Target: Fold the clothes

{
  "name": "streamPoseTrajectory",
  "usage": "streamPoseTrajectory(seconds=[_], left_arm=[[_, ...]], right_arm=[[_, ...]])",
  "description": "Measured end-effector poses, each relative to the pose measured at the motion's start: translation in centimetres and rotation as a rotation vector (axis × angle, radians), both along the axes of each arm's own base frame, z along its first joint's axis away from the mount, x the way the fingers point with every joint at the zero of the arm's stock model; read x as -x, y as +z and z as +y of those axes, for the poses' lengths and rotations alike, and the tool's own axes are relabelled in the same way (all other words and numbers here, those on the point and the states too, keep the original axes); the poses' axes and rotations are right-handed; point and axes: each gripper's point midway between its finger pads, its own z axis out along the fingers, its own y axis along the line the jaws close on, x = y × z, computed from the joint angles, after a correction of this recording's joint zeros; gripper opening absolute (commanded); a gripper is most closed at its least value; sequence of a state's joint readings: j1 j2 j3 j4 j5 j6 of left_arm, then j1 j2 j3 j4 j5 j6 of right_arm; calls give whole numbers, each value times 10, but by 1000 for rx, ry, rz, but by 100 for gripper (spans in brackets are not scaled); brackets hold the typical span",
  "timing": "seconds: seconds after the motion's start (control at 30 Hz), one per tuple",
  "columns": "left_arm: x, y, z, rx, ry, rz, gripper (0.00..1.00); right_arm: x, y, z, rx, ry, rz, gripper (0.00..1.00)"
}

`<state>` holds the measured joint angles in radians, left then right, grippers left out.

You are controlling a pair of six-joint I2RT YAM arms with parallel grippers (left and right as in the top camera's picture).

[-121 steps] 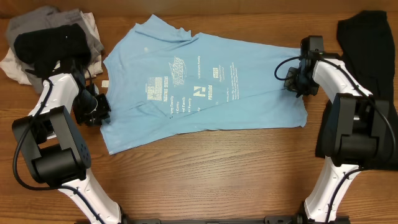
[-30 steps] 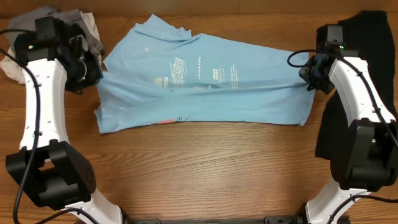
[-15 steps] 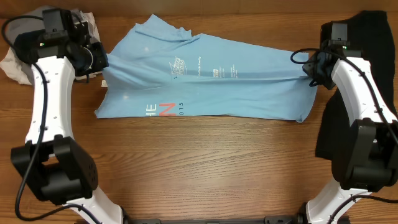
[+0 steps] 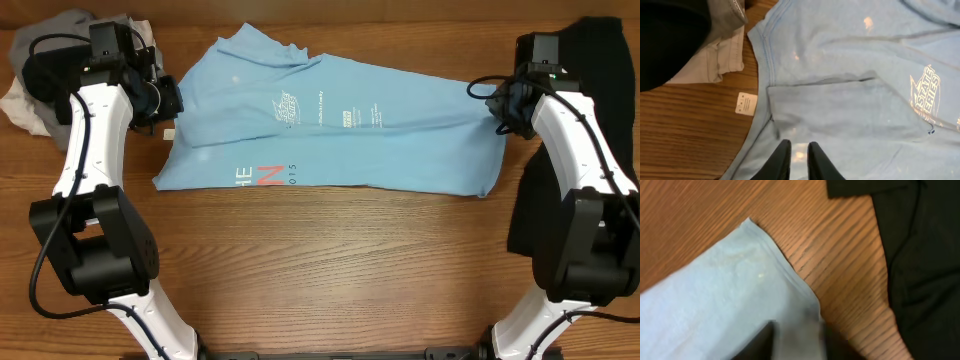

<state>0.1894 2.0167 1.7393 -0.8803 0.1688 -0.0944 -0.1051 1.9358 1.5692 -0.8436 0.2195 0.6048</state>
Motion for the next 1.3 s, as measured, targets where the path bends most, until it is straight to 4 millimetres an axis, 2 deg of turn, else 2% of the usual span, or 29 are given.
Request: streamPoseTrajectory(seconds=[0.1, 0.17, 0.27, 0.3, 0.4, 0.47, 0.53, 0.6, 0.67, 0.7, 0.77, 0.83, 1.0, 1.17, 1.3], left_arm=[[-3, 1, 0, -3, -1, -12, 57], [-3, 1, 1, -2, 1, -12, 58], [2, -1, 0, 3, 2, 7, 58], [5, -2, -1, 7, 1, 23, 58], [19, -3, -6, 28, -2, 82, 55], [27, 0, -9, 47, -7, 119, 46], [39, 4, -15, 74, -15, 165, 31], [52, 7, -21, 104, -23, 220, 24], [69, 5, -29, 134, -26, 291, 16], [74, 4, -31, 141, -29, 311, 11], [80, 0, -36, 148, -35, 335, 4], [83, -7, -42, 153, -46, 352, 4], [97, -38, -54, 162, -69, 407, 4], [114, -62, -58, 174, -68, 461, 4], [119, -82, -59, 175, -68, 460, 4]], right_arm=[[-1, -1, 0, -2, 1, -2, 87], [0, -1, 0, -1, 4, 1, 91], [4, -2, 1, 3, 22, 25, 89], [7, -3, 2, 3, 29, 40, 87], [19, -4, 4, -7, 38, 98, 69], [27, -2, 8, -31, 49, 128, 58], [37, 1, 15, -69, 69, 161, 52], [50, 4, 25, -120, 99, 201, 37], [61, 5, 37, -180, 141, 237, 17], [65, 5, 41, -200, 163, 251, 12], [67, 3, 49, -236, 188, 253, 10], [68, -4, 54, -257, 210, 256, 7], [77, -36, 62, -289, 234, 271, 6], [91, -58, 65, -305, 233, 304, 8], [91, -69, 65, -302, 234, 291, 7]])
